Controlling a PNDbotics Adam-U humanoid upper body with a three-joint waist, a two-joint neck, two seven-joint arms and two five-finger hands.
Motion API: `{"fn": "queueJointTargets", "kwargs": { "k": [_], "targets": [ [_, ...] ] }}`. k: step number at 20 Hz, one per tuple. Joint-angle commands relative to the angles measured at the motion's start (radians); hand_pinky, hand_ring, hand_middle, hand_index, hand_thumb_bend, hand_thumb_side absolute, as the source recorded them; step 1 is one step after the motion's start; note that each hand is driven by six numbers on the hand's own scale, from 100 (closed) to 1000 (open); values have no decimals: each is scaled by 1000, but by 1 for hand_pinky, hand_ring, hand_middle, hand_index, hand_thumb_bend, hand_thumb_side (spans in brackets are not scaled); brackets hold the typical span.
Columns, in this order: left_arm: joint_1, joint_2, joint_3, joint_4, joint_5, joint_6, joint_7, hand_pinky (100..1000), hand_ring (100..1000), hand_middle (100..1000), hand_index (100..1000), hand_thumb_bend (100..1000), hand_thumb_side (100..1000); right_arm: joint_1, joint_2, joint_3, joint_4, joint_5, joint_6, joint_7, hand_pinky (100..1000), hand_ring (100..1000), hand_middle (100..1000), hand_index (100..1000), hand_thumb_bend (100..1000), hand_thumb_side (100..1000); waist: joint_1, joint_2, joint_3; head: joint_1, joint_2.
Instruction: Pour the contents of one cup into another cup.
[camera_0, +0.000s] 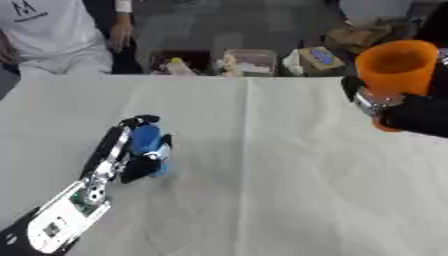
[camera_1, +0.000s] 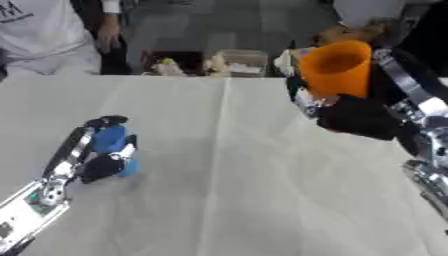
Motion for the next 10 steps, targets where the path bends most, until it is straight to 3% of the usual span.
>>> {"fn": "queueJointTargets", "kwargs": {
  "k": [1,10],
  "targets": [
    [-16,37,21,-25,-13,5,8,256,554,636,826,100,342,-12,-23,-11,-17,-5,1,0,479,484,486,577,100,260,1,-30,2,-1,2],
    [-17,41,29,-50,-27,15,-4,295,598,658,801,100,371,-11,-24,-13,-17,-6,-2,0,478,484,485,577,100,261,0,-33,0,-3,0]
  ]
}}
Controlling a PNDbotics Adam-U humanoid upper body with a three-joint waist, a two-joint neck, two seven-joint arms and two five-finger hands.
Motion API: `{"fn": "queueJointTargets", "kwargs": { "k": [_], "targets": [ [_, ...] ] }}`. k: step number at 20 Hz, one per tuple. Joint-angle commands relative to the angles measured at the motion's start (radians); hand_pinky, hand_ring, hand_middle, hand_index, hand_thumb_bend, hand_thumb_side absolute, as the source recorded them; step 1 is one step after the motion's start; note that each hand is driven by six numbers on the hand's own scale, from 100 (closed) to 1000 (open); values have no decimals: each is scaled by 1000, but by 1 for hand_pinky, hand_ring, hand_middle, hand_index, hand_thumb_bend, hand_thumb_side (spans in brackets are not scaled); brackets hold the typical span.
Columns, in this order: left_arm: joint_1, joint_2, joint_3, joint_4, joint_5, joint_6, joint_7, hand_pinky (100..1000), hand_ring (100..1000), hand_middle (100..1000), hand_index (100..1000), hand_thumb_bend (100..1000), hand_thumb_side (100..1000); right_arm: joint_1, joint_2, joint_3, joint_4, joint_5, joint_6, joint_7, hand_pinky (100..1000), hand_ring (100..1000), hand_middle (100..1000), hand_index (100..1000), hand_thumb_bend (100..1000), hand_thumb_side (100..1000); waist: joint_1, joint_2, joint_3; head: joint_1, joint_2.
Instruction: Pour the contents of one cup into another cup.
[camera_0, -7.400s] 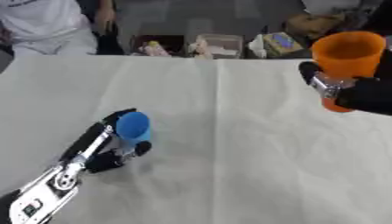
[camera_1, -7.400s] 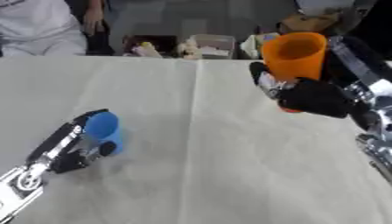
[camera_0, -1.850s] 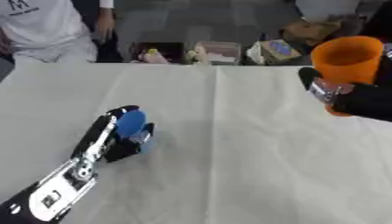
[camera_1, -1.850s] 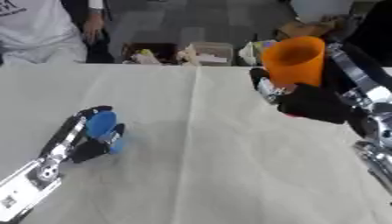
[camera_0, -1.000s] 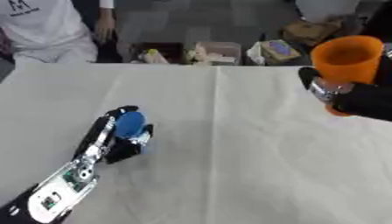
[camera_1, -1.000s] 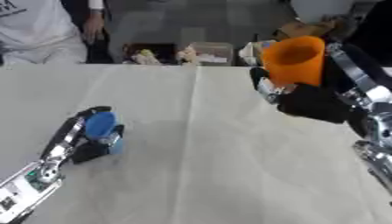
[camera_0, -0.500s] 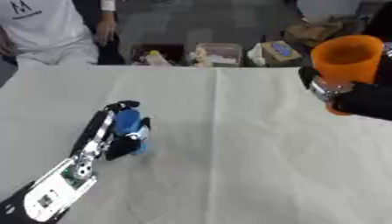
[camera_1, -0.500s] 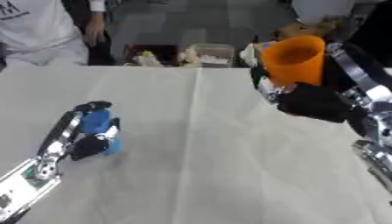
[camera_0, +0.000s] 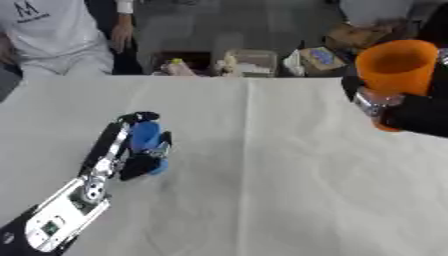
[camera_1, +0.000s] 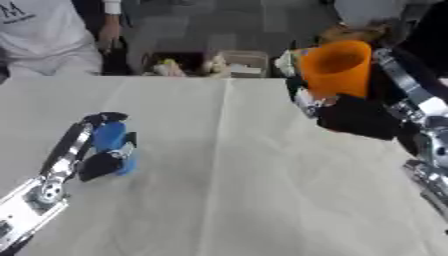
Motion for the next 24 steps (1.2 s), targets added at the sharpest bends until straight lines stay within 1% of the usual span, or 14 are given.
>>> {"fn": "queueJointTargets", "kwargs": {
  "k": [1,6,10,16,19,20,21,24],
  "targets": [
    [-18,39,25,-39,-21,9,-2,294,597,657,799,100,371,-11,-24,-13,-17,-7,-2,0,478,483,485,576,100,261,0,-31,0,-2,0],
    [-19,58,36,-88,-89,33,-15,305,602,656,782,100,375,-6,-23,-9,-17,-5,-1,4,478,483,484,576,100,262,1,-37,1,-3,1],
    [-22,74,52,-130,-156,37,-44,310,606,657,771,100,379,1,-18,-2,-17,4,1,11,477,482,484,576,100,263,4,-41,3,-4,2],
    [-31,102,75,-174,-227,40,-110,311,606,653,763,100,341,6,-10,3,-17,22,10,17,476,482,483,575,100,263,12,-49,7,-6,9],
    [-39,114,88,-195,-254,43,-128,309,604,651,762,100,327,9,-7,6,-17,27,13,20,476,482,484,576,100,263,16,-53,9,-6,11],
    [-41,118,92,-203,-266,44,-133,308,603,651,764,100,326,10,-6,7,-17,28,14,21,476,482,483,576,100,196,16,-55,9,-6,12],
    [-44,121,97,-212,-279,44,-138,306,601,649,769,100,316,12,-5,9,-17,31,15,23,476,482,484,576,100,264,17,-56,10,-6,12],
    [-52,131,117,-240,-286,43,-146,298,589,636,776,100,308,20,2,16,-17,46,15,29,476,482,483,576,100,263,21,-61,10,-9,12]
  ]
}}
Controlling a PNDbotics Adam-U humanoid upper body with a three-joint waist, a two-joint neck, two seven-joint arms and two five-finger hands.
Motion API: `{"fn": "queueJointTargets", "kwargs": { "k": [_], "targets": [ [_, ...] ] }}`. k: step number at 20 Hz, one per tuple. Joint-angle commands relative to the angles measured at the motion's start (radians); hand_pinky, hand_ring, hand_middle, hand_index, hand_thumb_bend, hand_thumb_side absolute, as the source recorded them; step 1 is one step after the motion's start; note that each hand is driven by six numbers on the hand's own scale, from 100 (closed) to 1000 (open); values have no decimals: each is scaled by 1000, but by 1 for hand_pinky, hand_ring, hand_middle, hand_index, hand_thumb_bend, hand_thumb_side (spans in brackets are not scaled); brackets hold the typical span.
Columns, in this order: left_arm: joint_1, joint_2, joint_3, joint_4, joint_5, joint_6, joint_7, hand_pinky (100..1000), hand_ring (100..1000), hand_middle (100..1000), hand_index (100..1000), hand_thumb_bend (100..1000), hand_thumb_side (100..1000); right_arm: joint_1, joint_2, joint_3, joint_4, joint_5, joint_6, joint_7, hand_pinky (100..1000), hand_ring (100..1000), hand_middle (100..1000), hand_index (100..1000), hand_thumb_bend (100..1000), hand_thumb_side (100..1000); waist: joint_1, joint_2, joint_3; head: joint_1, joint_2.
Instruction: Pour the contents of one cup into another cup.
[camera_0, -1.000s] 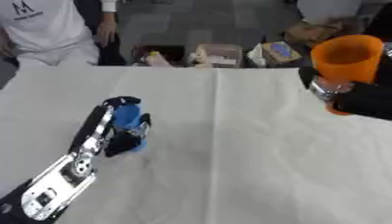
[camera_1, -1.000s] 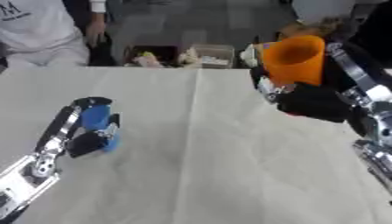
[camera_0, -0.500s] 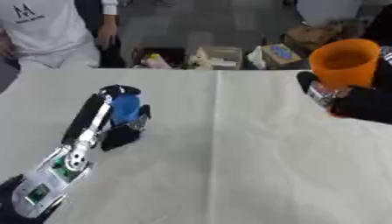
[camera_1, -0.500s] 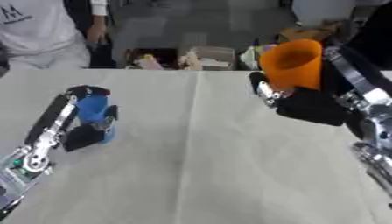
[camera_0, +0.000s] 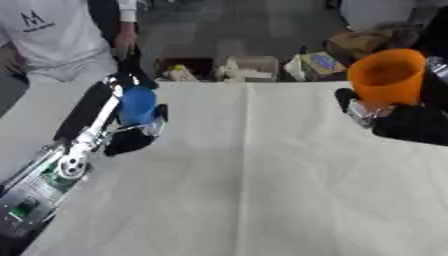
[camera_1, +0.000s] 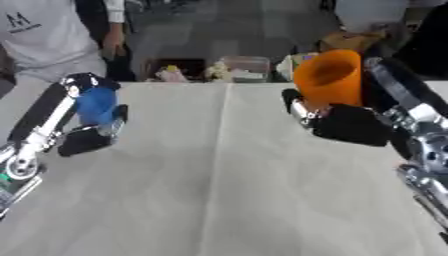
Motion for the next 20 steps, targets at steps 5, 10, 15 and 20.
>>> {"fn": "queueJointTargets", "kwargs": {
  "k": [5,10,15,20],
  "targets": [
    [-40,60,59,-67,-16,8,-22,297,585,631,773,100,297,0,14,11,-11,44,3,19,474,481,483,575,100,266,7,-38,5,-16,5],
    [-58,75,81,-95,-32,20,-52,299,587,632,773,100,283,0,38,21,-1,70,4,30,472,480,481,573,100,269,11,-47,7,-29,13],
    [-89,86,98,-120,-58,14,-109,293,582,624,773,100,245,-3,61,37,14,108,7,47,472,480,481,573,100,271,14,-55,13,-49,24],
    [-127,90,97,-127,-101,20,-174,287,578,619,776,100,208,-15,93,58,45,158,6,62,471,482,481,573,100,272,16,-62,19,-63,32]
  ]
}}
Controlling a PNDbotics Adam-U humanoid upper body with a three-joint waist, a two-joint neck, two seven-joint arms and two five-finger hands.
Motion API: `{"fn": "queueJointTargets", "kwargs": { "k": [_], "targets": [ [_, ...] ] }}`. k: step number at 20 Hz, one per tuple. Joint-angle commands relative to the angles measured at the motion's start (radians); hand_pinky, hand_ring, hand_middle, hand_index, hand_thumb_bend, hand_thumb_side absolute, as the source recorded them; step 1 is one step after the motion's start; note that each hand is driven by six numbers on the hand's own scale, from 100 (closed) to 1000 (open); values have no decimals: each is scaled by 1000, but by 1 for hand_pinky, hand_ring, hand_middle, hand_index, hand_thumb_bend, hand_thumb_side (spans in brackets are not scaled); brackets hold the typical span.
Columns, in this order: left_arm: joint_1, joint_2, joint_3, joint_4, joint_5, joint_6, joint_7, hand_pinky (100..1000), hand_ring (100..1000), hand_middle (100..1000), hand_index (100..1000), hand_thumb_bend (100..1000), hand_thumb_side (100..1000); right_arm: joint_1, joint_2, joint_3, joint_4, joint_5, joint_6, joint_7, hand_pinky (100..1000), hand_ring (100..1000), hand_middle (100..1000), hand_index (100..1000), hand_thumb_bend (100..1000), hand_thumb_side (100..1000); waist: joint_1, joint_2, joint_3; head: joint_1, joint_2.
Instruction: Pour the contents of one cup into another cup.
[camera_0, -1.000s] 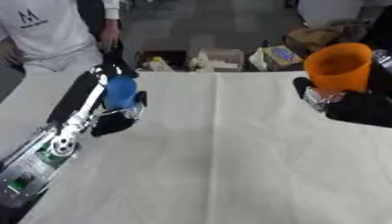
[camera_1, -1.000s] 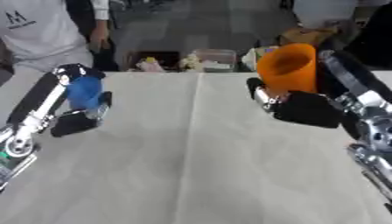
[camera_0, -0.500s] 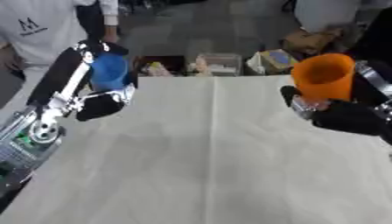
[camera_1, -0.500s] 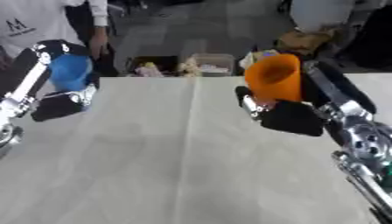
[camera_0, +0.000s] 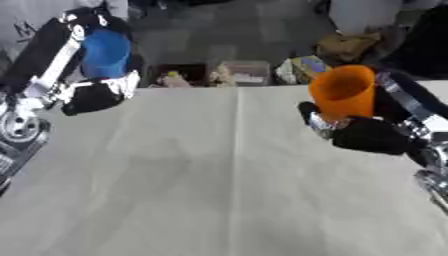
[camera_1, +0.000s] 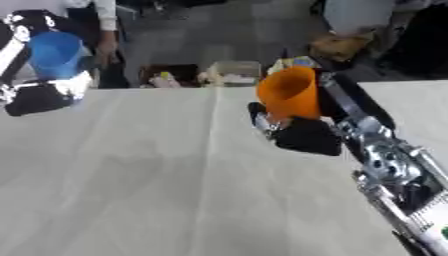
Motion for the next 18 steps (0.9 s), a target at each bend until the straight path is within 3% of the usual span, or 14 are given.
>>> {"fn": "queueJointTargets", "kwargs": {
  "k": [1,10,18],
  "targets": [
    [-36,37,18,-17,-30,-1,-42,288,578,618,777,100,201,-25,16,6,18,41,-2,9,471,482,481,573,100,272,0,-28,5,-12,8],
    [-88,24,8,-28,-95,-28,-138,291,578,614,777,100,176,-67,117,39,186,152,-13,-12,465,480,479,570,100,270,7,-31,29,-37,19],
    [-130,3,-10,-41,-137,-38,-206,297,580,614,777,100,161,-95,178,52,330,194,-48,-30,462,478,478,568,100,271,5,-33,44,-58,12]
  ]
}}
